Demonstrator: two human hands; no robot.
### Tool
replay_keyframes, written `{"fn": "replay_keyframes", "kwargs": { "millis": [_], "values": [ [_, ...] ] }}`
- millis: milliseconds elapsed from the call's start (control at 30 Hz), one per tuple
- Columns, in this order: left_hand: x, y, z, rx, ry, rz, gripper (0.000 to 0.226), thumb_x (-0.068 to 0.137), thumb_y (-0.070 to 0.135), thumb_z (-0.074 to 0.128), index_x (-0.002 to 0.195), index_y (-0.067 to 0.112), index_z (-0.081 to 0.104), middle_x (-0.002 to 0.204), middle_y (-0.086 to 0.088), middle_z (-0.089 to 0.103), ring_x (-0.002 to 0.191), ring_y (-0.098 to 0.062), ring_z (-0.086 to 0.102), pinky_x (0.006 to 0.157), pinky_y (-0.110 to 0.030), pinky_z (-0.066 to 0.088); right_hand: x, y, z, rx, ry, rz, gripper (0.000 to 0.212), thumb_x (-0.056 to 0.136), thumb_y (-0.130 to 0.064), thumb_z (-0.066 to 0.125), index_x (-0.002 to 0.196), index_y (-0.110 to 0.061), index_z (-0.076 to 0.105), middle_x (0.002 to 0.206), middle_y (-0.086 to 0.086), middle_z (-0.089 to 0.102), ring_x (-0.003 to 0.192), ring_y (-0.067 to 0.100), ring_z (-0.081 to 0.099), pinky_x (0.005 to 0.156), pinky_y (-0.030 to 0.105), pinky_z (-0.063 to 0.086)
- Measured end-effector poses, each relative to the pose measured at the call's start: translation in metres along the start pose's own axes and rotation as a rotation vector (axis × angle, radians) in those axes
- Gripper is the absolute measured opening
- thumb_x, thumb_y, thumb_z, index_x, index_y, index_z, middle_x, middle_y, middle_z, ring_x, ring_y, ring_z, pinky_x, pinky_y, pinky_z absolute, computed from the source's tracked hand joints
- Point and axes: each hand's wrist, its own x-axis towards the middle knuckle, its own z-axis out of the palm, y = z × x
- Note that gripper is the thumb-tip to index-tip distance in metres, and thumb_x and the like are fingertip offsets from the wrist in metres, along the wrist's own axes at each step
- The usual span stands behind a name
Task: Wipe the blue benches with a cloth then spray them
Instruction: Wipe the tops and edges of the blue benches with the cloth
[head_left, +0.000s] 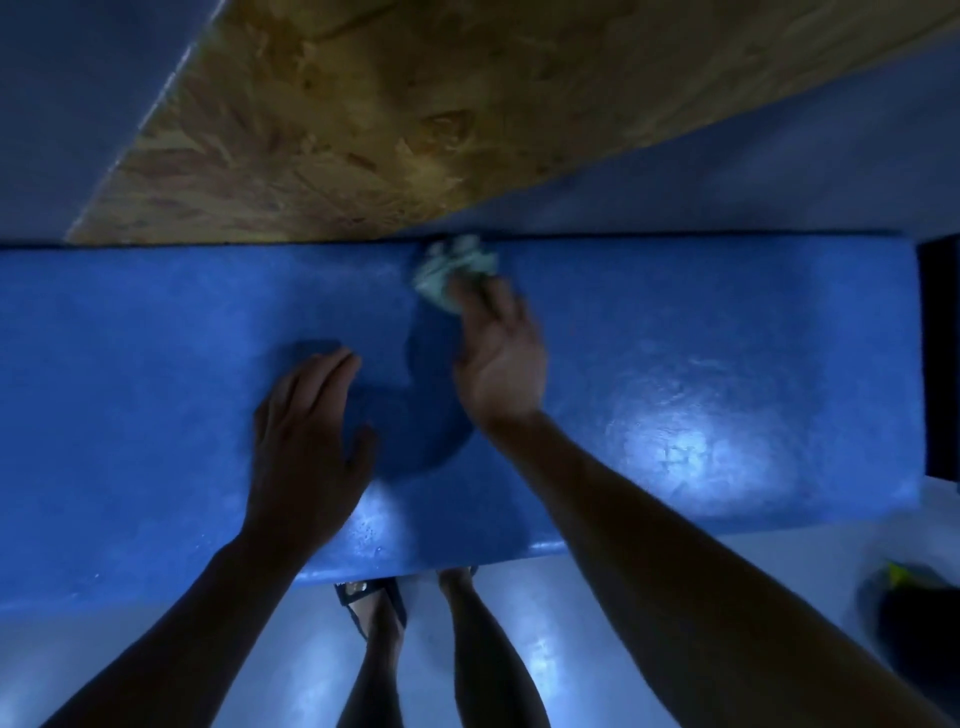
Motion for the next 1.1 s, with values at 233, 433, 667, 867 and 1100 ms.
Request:
{"fn": "replay_keyframes", "kwargs": {
  "millis": [233, 433, 667, 867, 1100],
  "values": [
    [0.003, 0.002, -0.003, 0.019, 0.022, 0.025, 0.066, 0.078, 0.030, 0.047, 0.141, 0.010, 0.049, 0.145, -0.006, 0.049, 0.132, -0.031, 0.044, 0.104, -0.047, 0.036, 0.028, 0.112, -0.053, -0.286, -0.078, -0.363, 0.049, 0.090, -0.021, 0.044, 0.137, -0.027, 0.056, 0.126, 0.011, 0.060, 0.095, 0.036, 0.053, 0.073, 0.040, 0.047],
    [0.004, 0.002, -0.003, 0.021, -0.002, 0.026, 0.067, 0.079, 0.031, 0.047, 0.142, 0.011, 0.048, 0.147, -0.005, 0.048, 0.134, -0.031, 0.042, 0.106, -0.047, 0.034, 0.014, 0.206, -0.106, -0.279, 0.098, 0.345, 0.062, 0.084, -0.009, 0.053, 0.141, -0.032, 0.049, 0.120, 0.015, 0.049, 0.100, 0.041, 0.052, 0.078, 0.044, 0.048],
    [0.004, 0.005, -0.004, 0.025, 0.000, 0.026, 0.067, 0.077, 0.024, 0.056, 0.142, 0.010, 0.049, 0.148, -0.006, 0.048, 0.134, -0.030, 0.043, 0.108, -0.047, 0.036, 0.011, 0.086, -0.029, -0.037, 0.181, 0.483, 0.067, 0.084, -0.011, 0.050, 0.149, -0.024, 0.040, 0.155, 0.014, 0.034, 0.128, 0.037, 0.047, 0.100, 0.039, 0.042],
    [-0.004, -0.010, -0.008, 0.049, 0.008, 0.032, 0.066, 0.077, 0.027, 0.052, 0.140, 0.010, 0.050, 0.146, -0.006, 0.049, 0.132, -0.032, 0.045, 0.105, -0.047, 0.038, 0.014, 0.036, -0.022, -0.108, -0.012, -0.263, 0.049, 0.092, -0.025, 0.052, 0.141, -0.016, 0.051, 0.117, 0.010, 0.060, 0.089, 0.034, 0.059, 0.070, 0.041, 0.053],
    [-0.016, -0.054, -0.026, 0.036, 0.033, 0.056, 0.065, 0.078, 0.026, 0.050, 0.141, 0.008, 0.049, 0.145, -0.008, 0.049, 0.131, -0.032, 0.046, 0.104, -0.047, 0.037, 0.025, 0.083, -0.053, -0.162, 0.077, 0.295, 0.043, 0.088, -0.028, 0.044, 0.127, -0.011, 0.052, 0.121, 0.018, 0.048, 0.092, 0.044, 0.056, 0.065, 0.040, 0.040]
  ]
}}
